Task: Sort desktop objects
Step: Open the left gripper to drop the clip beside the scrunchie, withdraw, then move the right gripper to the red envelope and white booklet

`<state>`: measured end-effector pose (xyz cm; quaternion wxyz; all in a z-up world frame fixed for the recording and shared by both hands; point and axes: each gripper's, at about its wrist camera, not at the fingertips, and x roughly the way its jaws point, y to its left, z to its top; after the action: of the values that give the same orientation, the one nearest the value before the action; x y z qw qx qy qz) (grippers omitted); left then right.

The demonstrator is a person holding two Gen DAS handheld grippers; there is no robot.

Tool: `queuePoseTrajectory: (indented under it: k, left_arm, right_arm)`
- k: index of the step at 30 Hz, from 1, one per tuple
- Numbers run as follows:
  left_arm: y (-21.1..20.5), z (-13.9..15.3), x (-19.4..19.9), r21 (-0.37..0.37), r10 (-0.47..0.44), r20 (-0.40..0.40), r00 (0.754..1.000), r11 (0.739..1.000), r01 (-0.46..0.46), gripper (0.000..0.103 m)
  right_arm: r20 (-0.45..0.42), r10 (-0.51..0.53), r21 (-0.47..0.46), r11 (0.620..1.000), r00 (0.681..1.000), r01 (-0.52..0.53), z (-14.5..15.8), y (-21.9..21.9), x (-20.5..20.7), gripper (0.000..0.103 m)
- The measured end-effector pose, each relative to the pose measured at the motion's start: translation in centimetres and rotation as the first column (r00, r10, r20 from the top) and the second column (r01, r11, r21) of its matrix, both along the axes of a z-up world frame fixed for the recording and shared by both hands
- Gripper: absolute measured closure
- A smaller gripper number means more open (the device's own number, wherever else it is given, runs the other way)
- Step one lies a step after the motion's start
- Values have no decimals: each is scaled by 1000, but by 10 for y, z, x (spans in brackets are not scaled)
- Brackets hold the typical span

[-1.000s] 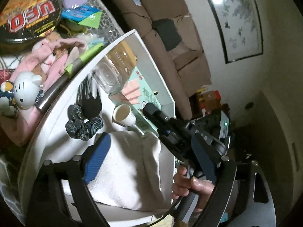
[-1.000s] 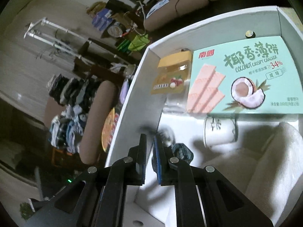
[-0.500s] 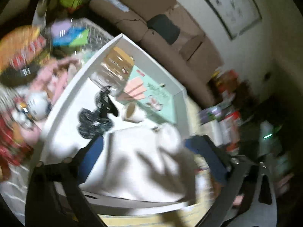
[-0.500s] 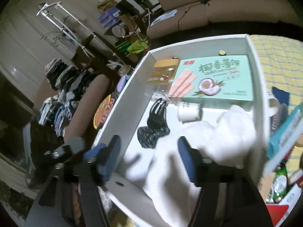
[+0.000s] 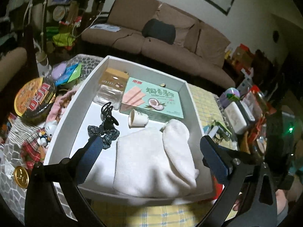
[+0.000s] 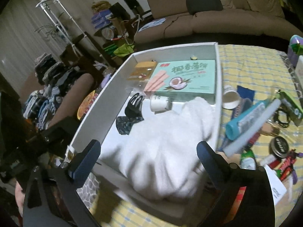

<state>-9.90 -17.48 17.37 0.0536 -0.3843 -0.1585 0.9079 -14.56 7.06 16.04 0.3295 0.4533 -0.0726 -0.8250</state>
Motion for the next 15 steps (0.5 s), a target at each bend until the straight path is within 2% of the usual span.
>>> queuePoseTrajectory:
  k: [4, 8, 15]
  left_arm:
    - [17, 10, 15, -55, -21, -1, 1000, 998, 21, 0]
    - [33, 17, 29, -104, -32, -3, 999, 994, 31, 0]
    - [65, 20, 54, -125, -100, -7, 995, 987, 98, 0]
  right_arm:
    - [-18, -12, 7, 1000, 1000, 12, 8, 17, 15, 0]
    - [-30, -27, -25, 999, 999, 26, 17, 38, 30, 0]
    - [-55, -70, -38, 997, 996, 68, 21, 90, 56, 0]
